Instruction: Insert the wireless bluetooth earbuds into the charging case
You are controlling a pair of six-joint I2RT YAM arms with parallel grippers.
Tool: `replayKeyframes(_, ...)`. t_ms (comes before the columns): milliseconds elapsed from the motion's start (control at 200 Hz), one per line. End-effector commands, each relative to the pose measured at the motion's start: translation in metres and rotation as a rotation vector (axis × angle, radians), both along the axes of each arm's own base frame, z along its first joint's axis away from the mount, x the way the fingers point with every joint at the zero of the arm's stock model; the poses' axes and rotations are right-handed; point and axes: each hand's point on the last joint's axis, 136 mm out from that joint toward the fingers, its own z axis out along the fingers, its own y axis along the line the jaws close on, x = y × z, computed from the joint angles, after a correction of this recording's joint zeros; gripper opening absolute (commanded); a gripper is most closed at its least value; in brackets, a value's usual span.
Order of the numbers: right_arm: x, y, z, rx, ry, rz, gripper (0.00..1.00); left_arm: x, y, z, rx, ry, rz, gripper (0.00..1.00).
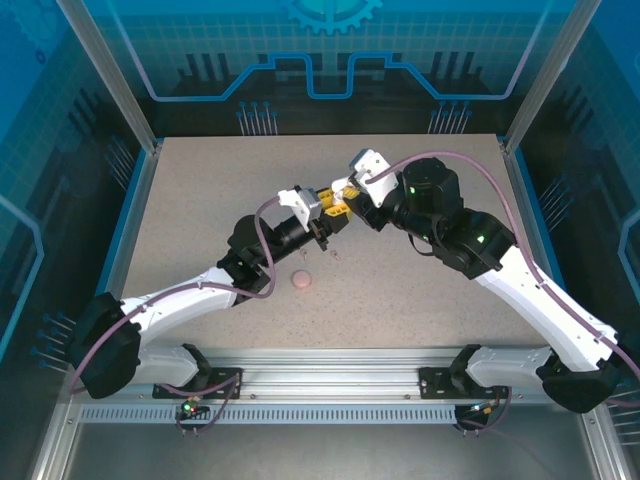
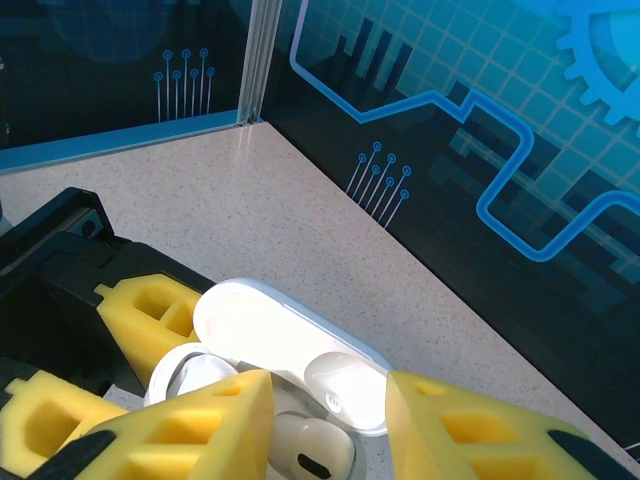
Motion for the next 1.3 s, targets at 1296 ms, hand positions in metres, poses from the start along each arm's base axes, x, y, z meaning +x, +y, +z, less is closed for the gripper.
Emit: replayKeyframes(1296, -0.022, -0.051, 0.015, 0.160, 0.043, -0.083, 0.64, -0.004, 0.001, 0.038, -0.084, -0.087, -0.005, 0.00)
